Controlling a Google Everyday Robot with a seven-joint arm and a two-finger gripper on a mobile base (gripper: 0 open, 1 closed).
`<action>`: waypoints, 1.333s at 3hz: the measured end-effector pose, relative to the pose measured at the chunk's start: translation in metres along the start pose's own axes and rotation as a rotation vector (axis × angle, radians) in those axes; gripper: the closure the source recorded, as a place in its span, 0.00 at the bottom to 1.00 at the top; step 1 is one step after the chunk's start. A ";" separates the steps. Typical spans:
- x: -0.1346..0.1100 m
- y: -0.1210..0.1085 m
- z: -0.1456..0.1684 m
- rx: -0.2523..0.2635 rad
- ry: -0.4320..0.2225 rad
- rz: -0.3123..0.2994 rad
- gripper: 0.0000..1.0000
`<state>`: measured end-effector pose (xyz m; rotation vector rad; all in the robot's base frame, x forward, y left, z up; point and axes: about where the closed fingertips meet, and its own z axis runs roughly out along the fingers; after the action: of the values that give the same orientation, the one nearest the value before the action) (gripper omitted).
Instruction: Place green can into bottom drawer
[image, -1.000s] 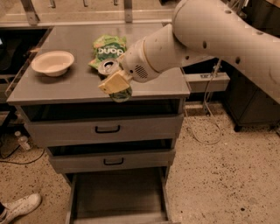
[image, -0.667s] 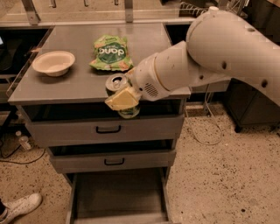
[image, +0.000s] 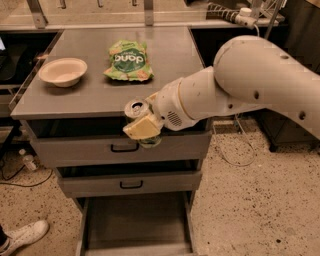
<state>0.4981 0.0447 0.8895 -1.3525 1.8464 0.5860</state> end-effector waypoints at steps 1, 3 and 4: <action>0.042 0.024 0.029 -0.015 0.008 0.069 1.00; 0.105 0.051 0.077 -0.041 0.006 0.177 1.00; 0.120 0.060 0.091 -0.054 -0.029 0.218 1.00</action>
Offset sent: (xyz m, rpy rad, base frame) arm -0.0588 0.0163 -0.2268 0.1233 0.2806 -0.1286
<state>0.4516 0.0600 0.7351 -1.1787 1.9811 0.7683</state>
